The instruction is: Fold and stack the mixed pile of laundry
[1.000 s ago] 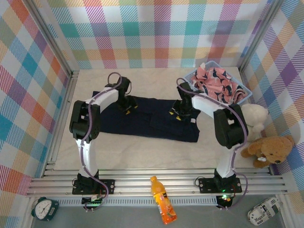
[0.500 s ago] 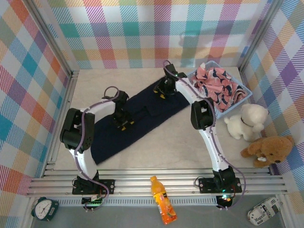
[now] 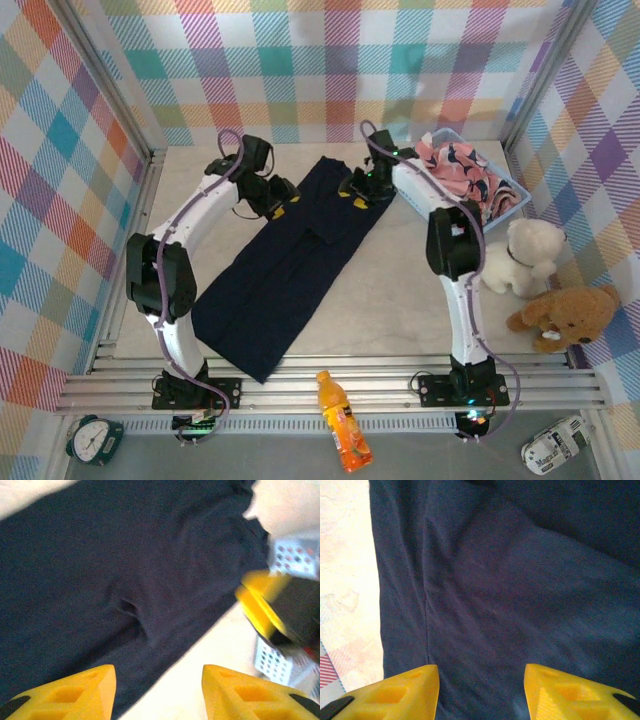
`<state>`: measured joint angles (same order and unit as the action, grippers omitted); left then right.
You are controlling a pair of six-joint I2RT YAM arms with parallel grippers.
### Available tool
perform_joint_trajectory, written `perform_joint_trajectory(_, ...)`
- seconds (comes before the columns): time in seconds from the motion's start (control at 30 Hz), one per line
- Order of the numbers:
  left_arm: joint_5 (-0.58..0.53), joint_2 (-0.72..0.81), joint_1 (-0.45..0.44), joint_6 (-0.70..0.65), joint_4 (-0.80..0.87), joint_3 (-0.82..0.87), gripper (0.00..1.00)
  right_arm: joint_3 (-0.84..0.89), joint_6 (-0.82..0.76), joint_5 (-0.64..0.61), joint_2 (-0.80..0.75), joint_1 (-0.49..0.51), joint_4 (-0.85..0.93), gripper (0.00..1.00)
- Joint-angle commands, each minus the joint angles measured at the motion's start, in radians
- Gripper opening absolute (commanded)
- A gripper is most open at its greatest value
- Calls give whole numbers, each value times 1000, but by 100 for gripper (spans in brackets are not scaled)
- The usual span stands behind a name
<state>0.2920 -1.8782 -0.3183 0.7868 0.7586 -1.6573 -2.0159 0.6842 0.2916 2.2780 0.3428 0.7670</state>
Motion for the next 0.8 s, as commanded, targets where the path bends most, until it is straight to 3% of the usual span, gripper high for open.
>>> perform_joint_trajectory(0.0,-58,-91,18,-101,69,52,36,146,-12,-107,-97,5,9,48)
perform_joint_trajectory(0.1,-81,-101,18,-152,78,99,22,223,32,-131,-96,5,-34,46)
perform_joint_trajectory(0.27,-167,-86,18,-215,76,211,3,185,47,-136,-21,8,-39,45)
perform_joint_trajectory(0.47,-93,-72,9,-175,-3,359,0,51,68,-119,122,13,-15,45)
perform_joint_trajectory(0.57,-30,-83,-34,-110,-16,375,0,-106,80,-93,251,13,12,45)
perform_joint_trajectory(0.77,114,-132,-128,113,-121,284,0,-629,119,45,568,12,11,44)
